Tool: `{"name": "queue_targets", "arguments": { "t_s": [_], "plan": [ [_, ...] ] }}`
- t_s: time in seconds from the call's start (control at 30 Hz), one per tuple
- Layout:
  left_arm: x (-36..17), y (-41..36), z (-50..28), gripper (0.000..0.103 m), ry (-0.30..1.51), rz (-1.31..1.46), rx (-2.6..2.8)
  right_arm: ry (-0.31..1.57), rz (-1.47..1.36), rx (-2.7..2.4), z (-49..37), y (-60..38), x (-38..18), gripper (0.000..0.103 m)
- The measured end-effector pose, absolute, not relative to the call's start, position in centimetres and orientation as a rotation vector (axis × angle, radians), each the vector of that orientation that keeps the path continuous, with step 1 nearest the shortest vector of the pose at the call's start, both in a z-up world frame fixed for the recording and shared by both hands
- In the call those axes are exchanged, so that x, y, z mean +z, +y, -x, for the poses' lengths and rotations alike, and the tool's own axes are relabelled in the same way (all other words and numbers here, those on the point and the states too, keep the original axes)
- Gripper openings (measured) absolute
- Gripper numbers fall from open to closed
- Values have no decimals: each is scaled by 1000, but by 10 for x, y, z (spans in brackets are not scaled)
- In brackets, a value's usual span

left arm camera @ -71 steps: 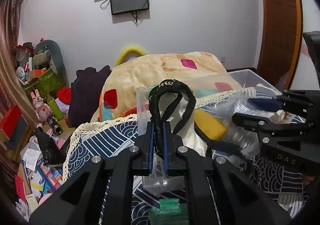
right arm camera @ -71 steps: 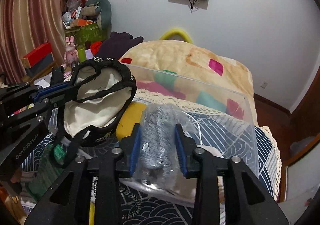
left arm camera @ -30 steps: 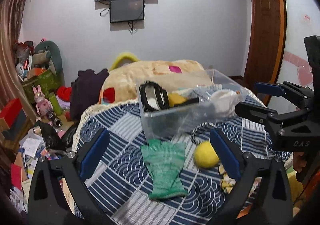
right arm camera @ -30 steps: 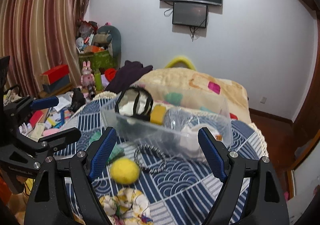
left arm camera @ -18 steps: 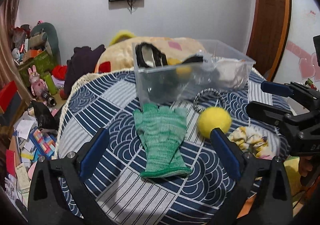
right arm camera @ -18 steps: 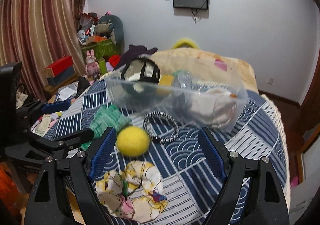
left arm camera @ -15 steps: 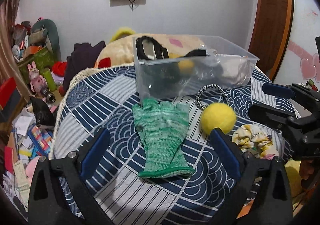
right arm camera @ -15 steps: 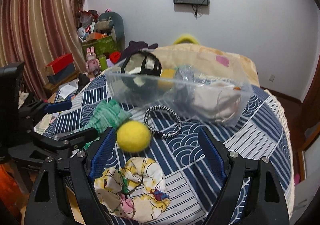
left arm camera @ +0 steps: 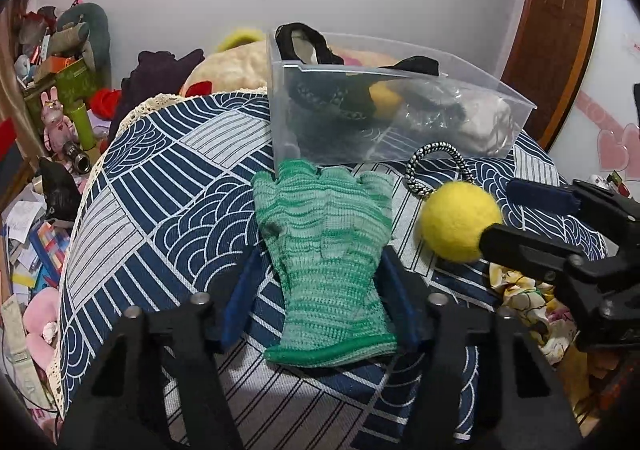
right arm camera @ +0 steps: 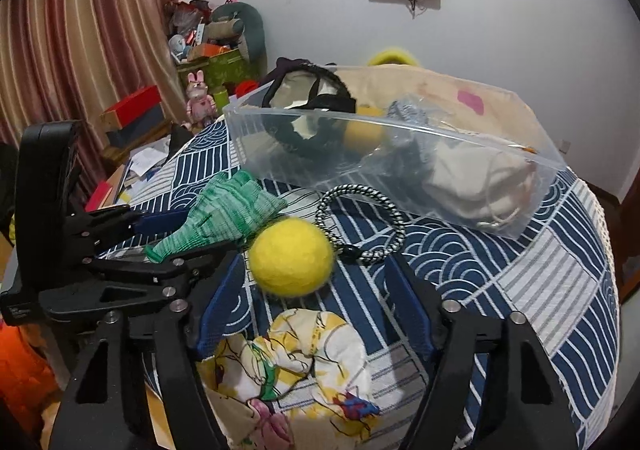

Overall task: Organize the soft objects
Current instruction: 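Grasp the green knit glove with the left tool while the right grasps the yellow felt ball, then lower the glove and felt ball into the clear box and open both tools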

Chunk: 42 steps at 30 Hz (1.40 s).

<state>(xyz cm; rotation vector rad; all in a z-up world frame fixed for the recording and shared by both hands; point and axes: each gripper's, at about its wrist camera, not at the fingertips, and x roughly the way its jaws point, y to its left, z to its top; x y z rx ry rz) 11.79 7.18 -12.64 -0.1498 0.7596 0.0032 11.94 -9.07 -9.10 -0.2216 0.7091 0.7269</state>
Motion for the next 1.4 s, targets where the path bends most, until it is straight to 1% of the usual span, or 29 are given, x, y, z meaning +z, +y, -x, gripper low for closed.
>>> {"name": "queue_targets", "arguments": {
  "t_s": [0.03,0.17,0.23,0.27,0.3,0.37,0.6,0.93,1.4],
  "plan": [
    [-127,72,-118,43,756,148,-2,712,225,730,-120,-87,-92,63],
    [-125,68,-116,31,749,138,-31,726,239,746,-122,-80,-95,52],
    [-124,67,-115,22,745,139,-43,731,249,763,-120,-78,-96,47],
    [-122,67,-113,21,742,141,-49,730,256,768,-118,-77,-97,42],
    [-121,67,-112,20,739,143,-54,729,262,772,-117,-76,-97,40],
    [-119,67,-109,17,732,149,-57,715,282,767,-113,-74,-97,39],
    [-104,65,-96,16,694,140,-57,689,265,761,-110,-81,-88,38],
    [-72,64,-84,16,604,131,-50,603,201,729,-107,-101,-59,38],
    [-24,72,-108,16,472,150,-44,467,154,643,-120,-123,-19,38]
  ]
}}
